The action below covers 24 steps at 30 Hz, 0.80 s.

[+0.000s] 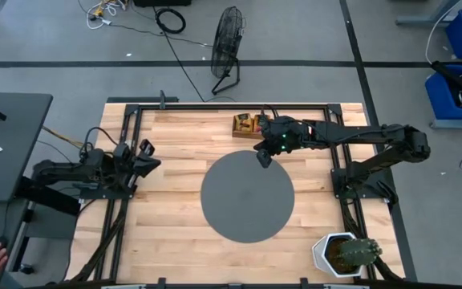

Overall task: Pick & Place Tea
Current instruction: Return to Home Position

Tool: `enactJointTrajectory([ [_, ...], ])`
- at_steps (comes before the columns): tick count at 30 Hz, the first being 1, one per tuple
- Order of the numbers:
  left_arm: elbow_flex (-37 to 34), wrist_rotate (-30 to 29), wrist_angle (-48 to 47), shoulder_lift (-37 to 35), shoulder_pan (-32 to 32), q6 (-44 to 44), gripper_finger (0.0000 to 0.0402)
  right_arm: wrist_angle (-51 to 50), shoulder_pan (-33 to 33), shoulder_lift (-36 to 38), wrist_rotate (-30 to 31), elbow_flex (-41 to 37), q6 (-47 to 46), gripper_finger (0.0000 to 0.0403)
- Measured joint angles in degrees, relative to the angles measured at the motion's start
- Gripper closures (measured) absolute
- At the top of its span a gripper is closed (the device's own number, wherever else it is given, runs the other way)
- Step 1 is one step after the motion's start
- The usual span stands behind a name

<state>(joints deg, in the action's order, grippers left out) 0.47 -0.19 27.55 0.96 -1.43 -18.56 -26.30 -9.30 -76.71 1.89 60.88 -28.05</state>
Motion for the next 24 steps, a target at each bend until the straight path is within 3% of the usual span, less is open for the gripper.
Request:
enactJointTrajectory([
  [9,0.0,0.0,-8.6,-0.8,-0.1,-0.2,0.0399,0.1,0.1,0.0,0.0,0.0,1.4,0.0394],
  [14,0.0,-1.5,-18.1,-0.8,0.8,-2.1,0.0399,0.2,0.1,0.0,0.0,0.0,2.4,0.0394],
  [24,0.0,-2.1,-25.9,-0.6,1.0,-3.5,0.0399,0.2,0.1,0.0,0.0,0.0,2.8,0.0395],
])
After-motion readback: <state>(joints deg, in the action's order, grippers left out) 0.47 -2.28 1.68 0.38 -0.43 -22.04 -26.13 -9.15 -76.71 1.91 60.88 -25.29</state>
